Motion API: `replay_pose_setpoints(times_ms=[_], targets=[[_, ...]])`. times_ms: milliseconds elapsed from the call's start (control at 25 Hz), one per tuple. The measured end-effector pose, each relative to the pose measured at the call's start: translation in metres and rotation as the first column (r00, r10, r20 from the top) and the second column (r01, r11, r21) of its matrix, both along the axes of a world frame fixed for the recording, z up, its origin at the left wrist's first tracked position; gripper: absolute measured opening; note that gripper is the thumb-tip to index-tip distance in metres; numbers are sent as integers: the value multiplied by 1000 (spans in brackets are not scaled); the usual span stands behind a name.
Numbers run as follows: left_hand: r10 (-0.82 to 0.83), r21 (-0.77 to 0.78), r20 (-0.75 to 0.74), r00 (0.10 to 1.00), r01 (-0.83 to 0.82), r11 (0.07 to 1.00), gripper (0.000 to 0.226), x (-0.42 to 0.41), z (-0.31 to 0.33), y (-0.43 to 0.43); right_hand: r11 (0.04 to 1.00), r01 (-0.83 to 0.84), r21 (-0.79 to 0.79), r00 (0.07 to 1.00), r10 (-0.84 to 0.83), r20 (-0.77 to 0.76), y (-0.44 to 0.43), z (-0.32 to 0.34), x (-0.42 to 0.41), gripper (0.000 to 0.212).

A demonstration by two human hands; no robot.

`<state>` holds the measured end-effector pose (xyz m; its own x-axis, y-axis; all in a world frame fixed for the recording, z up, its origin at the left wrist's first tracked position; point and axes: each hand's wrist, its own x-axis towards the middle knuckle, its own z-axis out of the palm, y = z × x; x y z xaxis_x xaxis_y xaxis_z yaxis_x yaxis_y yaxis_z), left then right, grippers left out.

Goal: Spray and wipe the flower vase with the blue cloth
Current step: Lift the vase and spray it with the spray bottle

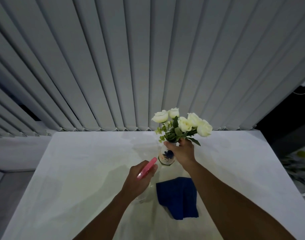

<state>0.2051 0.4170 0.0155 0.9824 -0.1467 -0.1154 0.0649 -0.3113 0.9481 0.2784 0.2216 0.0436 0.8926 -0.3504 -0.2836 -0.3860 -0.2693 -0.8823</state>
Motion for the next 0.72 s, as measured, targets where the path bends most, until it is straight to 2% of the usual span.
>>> replay_pose_setpoints(times_ms=[160,320,480,600,720], targets=[[99,-22,10,995,-99,995,21,-1,5,1,1000,26,13,988,-27,154,-14,43,6,37],[154,-82,101,983,-146,986,15,-3,16,-9,999,-2,-40,956,14,295,-30,100,22,35],[196,-178,150,969,-168,970,31,-1,36,-23,997,-11,-76,931,37,363,-39,139,25,26],[229,-177,181,956,-198,964,50,3,51,-32,994,2,-110,935,37,353,-43,149,22,31],[268,-161,146,952,-245,956,69,3,60,-38,993,5,-122,935,39,353,-47,153,17,27]])
